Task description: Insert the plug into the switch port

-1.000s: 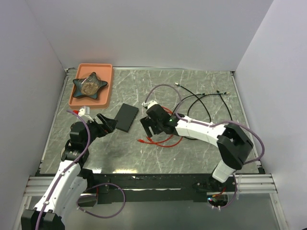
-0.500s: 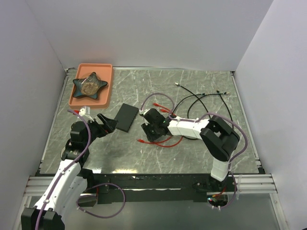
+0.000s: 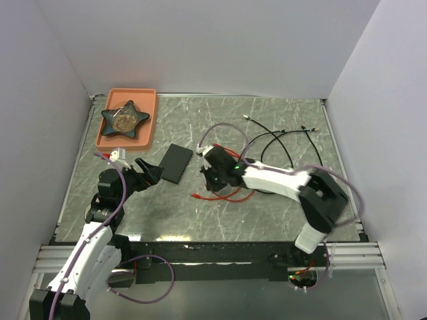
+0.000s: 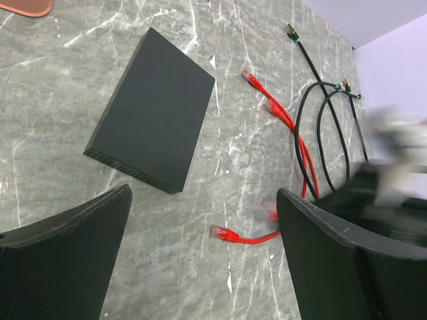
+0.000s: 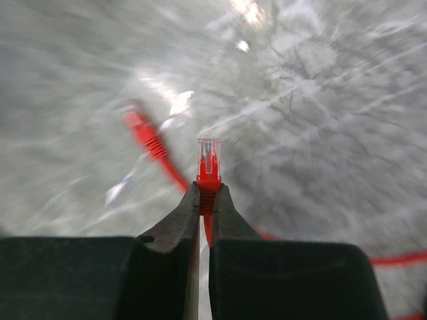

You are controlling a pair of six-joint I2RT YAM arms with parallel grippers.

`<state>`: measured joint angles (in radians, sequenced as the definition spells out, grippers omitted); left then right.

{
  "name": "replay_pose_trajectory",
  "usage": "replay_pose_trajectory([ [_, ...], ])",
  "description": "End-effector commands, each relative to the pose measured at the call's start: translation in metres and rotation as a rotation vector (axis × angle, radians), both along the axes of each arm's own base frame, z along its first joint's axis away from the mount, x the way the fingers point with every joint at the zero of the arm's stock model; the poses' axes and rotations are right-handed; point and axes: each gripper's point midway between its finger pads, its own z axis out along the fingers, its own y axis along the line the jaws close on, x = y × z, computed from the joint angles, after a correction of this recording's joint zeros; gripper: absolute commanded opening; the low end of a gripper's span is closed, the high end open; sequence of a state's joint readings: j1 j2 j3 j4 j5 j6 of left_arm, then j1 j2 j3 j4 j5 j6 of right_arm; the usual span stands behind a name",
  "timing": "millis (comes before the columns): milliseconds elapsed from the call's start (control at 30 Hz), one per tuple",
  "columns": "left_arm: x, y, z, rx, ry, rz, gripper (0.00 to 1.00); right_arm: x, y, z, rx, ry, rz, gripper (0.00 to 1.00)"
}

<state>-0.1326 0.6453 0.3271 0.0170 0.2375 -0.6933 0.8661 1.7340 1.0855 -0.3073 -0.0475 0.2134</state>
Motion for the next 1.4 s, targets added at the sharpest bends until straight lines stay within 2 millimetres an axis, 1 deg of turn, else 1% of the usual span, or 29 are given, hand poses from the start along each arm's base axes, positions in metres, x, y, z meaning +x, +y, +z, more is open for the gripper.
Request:
replay_pose_trajectory([
  [0,0.003,0.002,0.009,0.007,-0.035,0.010,0.96,-0.002,0.018,0.141,0.333,-0.222,0.063,0.00],
  [33,0.003,0.002,0.010,0.007,-0.036,0.008,0.96,-0.008,0.011,0.185,0.437,-0.288,0.070,0.00],
  [67,0.003,0.002,0.010,0.008,-0.036,0.011,0.96,-0.017,0.010,0.207,0.512,-0.303,0.101,0.00],
  [100,0.003,0.002,0.010,0.006,-0.036,0.010,0.96,-0.021,0.007,0.229,0.589,-0.347,0.108,0.00],
  [133,0.003,0.002,0.009,0.005,-0.036,0.009,0.96,-0.027,-0.011,0.268,0.692,-0.403,0.092,0.00],
  [167,0.003,0.002,0.009,0.004,-0.033,0.009,0.96,-0.034,-0.017,0.285,0.753,-0.429,0.111,0.00],
  [200,0.003,0.002,0.010,0.004,-0.035,0.009,0.96,-0.038,-0.026,0.295,0.791,-0.452,0.102,0.00],
  [233,0.003,0.001,0.011,0.002,-0.037,0.008,0.96,-0.048,-0.042,0.325,0.868,-0.527,0.093,0.00],
  [300,0.002,0.001,0.012,0.001,-0.040,0.006,0.96,-0.051,-0.061,0.341,0.895,-0.604,0.049,0.00],
  [333,0.002,0.001,0.012,-0.001,-0.043,0.002,0.96,-0.062,-0.075,0.360,0.932,-0.673,0.051,0.00],
  [400,0.001,0.001,0.013,-0.002,-0.046,0.002,0.96,-0.064,-0.089,0.364,0.934,-0.727,0.007,0.00],
  [433,0.001,0.000,0.015,-0.004,-0.050,0.003,0.96,-0.069,-0.099,0.369,0.940,-0.768,0.000,0.00],
  [467,0.001,0.001,0.015,-0.005,-0.051,0.003,0.96,-0.070,-0.103,0.374,0.950,-0.798,-0.007,0.00],
  [567,0.000,0.000,0.016,-0.011,-0.054,-0.002,0.96,-0.066,-0.105,0.366,0.908,-0.821,-0.007,0.00],
  [700,-0.001,-0.003,0.020,-0.021,-0.062,-0.015,0.96,-0.052,-0.094,0.331,0.764,-0.759,0.025,0.00],
  [767,-0.002,-0.004,0.022,-0.027,-0.068,-0.019,0.96,-0.040,-0.085,0.307,0.693,-0.707,0.034,0.00],
  [800,-0.002,-0.006,0.026,-0.035,-0.082,-0.031,0.96,-0.037,-0.080,0.293,0.653,-0.667,0.045,0.00],
  [833,-0.003,-0.008,0.027,-0.041,-0.090,-0.044,0.96,-0.029,-0.071,0.271,0.598,-0.618,0.061,0.00],
  [900,-0.005,-0.013,0.029,-0.057,-0.102,-0.069,0.96,-0.025,-0.060,0.242,0.538,-0.536,0.097,0.00],
  [933,-0.006,-0.019,0.034,-0.071,-0.124,-0.106,0.96,-0.020,-0.050,0.217,0.494,-0.467,0.115,0.00],
  [967,-0.009,-0.023,0.034,-0.080,-0.133,-0.133,0.96,-0.017,-0.046,0.203,0.471,-0.428,0.124,0.00],
  [1000,-0.010,-0.026,0.035,-0.090,-0.139,-0.157,0.96,-0.021,-0.037,0.191,0.465,-0.375,0.169,0.00],
  [1033,-0.013,-0.033,0.043,-0.105,-0.177,-0.204,0.96,-0.018,-0.029,0.160,0.413,-0.290,0.181,0.00],
  [1067,-0.015,-0.036,0.040,-0.117,-0.175,-0.222,0.96,-0.022,-0.023,0.144,0.386,-0.229,0.207,0.00],
  [1100,-0.017,-0.039,0.041,-0.125,-0.184,-0.241,0.96,-0.021,-0.016,0.141,0.364,-0.205,0.229,0.00],
  [1133,-0.019,-0.044,0.046,-0.136,-0.208,-0.277,0.96,-0.021,-0.013,0.113,0.294,-0.129,0.224,0.00],
  [1167,-0.021,-0.046,0.043,-0.145,-0.203,-0.289,0.96,-0.024,-0.004,0.112,0.276,-0.121,0.246,0.00],
  [1233,-0.023,-0.050,0.042,-0.155,-0.207,-0.322,0.97,-0.027,0.004,0.102,0.261,-0.105,0.266,0.00],
  [1367,-0.033,-0.063,0.048,-0.189,-0.254,-0.422,0.98,-0.036,0.024,0.119,0.395,-0.139,0.327,0.00],
])
